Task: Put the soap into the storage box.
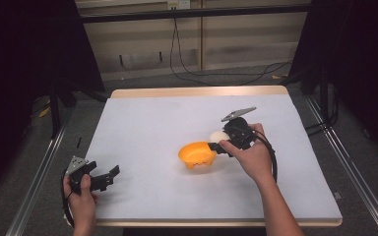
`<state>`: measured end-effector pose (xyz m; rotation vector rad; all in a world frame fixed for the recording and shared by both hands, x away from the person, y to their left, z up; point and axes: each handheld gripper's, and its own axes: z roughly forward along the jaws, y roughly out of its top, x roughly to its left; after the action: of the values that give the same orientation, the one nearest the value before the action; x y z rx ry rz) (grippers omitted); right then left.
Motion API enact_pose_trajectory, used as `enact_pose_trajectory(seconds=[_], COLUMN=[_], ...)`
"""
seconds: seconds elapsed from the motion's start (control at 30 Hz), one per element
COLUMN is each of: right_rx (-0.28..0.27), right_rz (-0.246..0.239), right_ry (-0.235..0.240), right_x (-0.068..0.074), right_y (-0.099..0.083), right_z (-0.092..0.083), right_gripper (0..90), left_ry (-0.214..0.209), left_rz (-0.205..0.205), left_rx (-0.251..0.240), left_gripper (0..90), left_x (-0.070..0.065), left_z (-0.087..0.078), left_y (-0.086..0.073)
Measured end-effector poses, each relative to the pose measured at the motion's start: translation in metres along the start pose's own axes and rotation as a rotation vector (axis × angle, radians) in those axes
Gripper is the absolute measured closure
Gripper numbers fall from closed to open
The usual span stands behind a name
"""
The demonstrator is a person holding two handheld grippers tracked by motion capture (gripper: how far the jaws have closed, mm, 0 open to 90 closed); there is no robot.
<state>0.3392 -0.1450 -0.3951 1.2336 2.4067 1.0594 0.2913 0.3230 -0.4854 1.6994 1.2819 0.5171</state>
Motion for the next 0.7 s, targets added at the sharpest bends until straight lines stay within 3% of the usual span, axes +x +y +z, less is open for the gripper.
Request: enact_pose_trajectory(seconds=[0.7], right_rx=[0.006], right_rz=[-0.024], right_ry=[0.039], right_x=[0.019], right_y=[0.009], right_z=[0.019], right_gripper=[24.2], left_ry=[0.005], left_rz=[0.001], left_rx=[0.003], left_gripper=[1.1], left_x=[-0.001], left_z=[0.001], left_y=[0.000])
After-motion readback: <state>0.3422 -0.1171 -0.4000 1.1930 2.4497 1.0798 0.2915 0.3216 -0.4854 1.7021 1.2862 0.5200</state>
